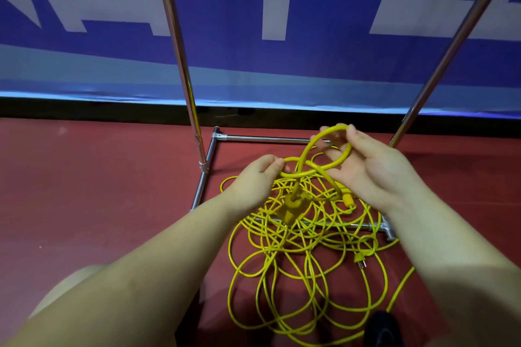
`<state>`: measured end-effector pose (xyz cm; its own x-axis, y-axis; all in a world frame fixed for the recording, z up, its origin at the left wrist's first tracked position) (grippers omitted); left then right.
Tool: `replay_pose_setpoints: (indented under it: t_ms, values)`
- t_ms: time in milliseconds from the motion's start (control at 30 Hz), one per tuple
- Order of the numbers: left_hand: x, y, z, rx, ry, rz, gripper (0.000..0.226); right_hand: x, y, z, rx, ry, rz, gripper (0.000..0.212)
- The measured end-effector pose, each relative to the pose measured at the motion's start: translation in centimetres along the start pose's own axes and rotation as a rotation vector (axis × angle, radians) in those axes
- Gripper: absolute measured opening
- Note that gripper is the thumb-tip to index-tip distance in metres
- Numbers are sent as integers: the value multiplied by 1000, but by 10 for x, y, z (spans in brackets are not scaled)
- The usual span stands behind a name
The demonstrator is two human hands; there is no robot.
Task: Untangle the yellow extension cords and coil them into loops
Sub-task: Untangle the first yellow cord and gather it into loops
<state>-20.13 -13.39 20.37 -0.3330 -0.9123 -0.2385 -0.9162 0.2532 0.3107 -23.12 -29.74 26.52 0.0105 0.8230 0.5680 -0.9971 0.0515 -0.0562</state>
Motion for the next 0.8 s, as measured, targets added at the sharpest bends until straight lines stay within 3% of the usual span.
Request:
replay_pose_setpoints:
  t_ms: [167, 267, 333, 467, 667, 800]
  values:
    - [8, 1, -4, -91, 208, 31, 28, -7, -1, 0, 83, -114, -65, 36]
    - [11, 5, -10, -123, 290, 82, 27, -8, 1, 1, 99, -118, -103, 14]
    - [12, 5, -11, -100, 242, 67, 25, -8, 1, 4, 81, -68, -138, 12]
    - [4, 2, -8, -26, 47, -47, 19, -9, 2, 10, -68, 337, -103, 26]
    - [9, 6, -10, 72, -277, -89, 15, -7, 13, -6, -258, 1358, 292, 11]
    - [11, 6, -10, 60, -201, -109, 17, -6, 14, -20, -313, 1511, 265, 10]
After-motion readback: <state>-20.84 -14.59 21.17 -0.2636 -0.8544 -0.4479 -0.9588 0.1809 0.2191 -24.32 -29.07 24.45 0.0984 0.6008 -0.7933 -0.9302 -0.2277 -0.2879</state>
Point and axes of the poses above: each hand's wrist, its own y-axis away from the middle knuckle, its own x-axis out of the palm, z = x × y, the point moved 2 cm from there along -y, towards the middle knuckle, and after that the axes turned 14 degrees about -x, right-handed, at the moved point
